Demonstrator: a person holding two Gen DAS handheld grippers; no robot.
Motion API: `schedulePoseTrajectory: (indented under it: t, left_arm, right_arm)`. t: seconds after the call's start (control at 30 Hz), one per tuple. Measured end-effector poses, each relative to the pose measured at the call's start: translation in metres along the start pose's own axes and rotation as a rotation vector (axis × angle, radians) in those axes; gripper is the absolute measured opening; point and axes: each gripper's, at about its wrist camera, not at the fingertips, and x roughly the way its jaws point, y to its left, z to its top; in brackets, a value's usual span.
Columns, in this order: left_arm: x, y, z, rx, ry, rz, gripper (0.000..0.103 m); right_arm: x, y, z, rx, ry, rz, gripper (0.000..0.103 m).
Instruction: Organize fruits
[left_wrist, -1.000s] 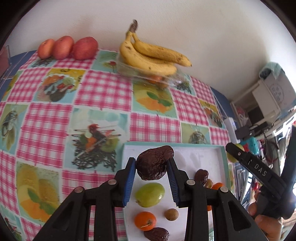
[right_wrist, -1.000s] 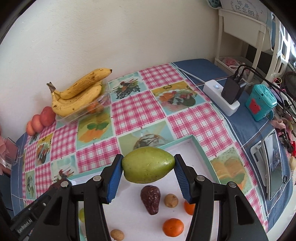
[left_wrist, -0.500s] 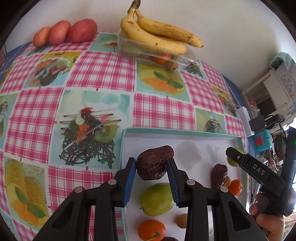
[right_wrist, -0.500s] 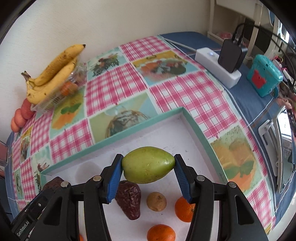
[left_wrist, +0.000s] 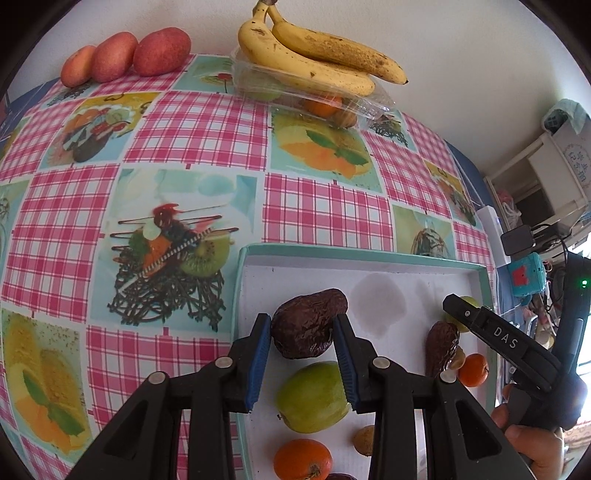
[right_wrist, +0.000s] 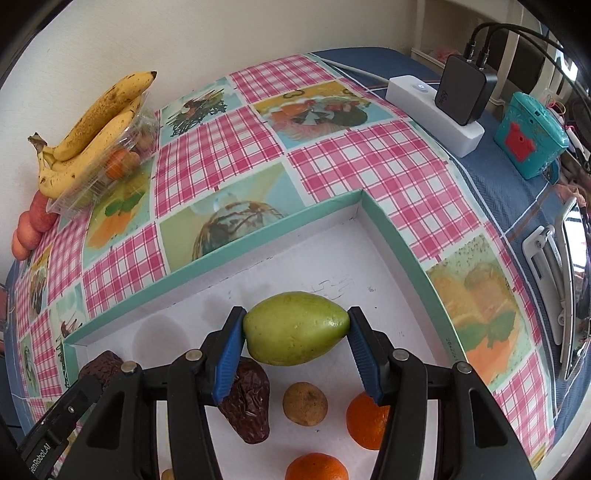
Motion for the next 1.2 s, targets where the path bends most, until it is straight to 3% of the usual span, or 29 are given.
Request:
schedulePoseTrajectory:
  t: [0.3,0.4,0.5,0.67,0.83,1.1,1.17,1.2]
  left_arm:
    - [0.0,-0.002,0.0,0.005,0.018,0.012,0.039]
    - [-0.002,-0.003,0.0,0.009,0.02,0.014,0.044]
    - [-0.007,-0.007,0.001,0.028,0.015,0.023,0.05]
    - [-0.019,-0.011,0.001,0.038,-0.001,0.024,0.056]
    - [-0.037,-0.005,0.001,0.028,-0.039,0.046,0.066]
    - [-0.049,0.036,0.0,-0.046,-0.09,0.231,0.087]
    - [-0.052,0.045,0.0,-0.053,-0.113,0.287,0.102]
    - [-0.053,0.047,-0.001,-0.051,-0.122,0.31,0.103]
  right_arm:
    - [0.001,0.004,0.002,-0.032,-0.001,-0.015,0.057]
    - [0.001,0.004,0.003,-0.033,-0.001,-0.008,0.058]
    - [-0.002,0.006,0.004,-0.043,0.001,-0.004,0.067]
    - [-0.011,0.01,0.002,-0.059,-0.014,-0.014,0.069]
    - [-0.018,0.014,-0.002,-0.062,-0.032,-0.041,0.089]
    - [-0.032,0.025,-0.021,-0.075,-0.054,-0.013,0.091]
    - [-0.037,0.031,-0.027,-0.094,-0.069,-0.009,0.091]
    - [-0.041,0.035,-0.03,-0.107,-0.076,-0.005,0.091]
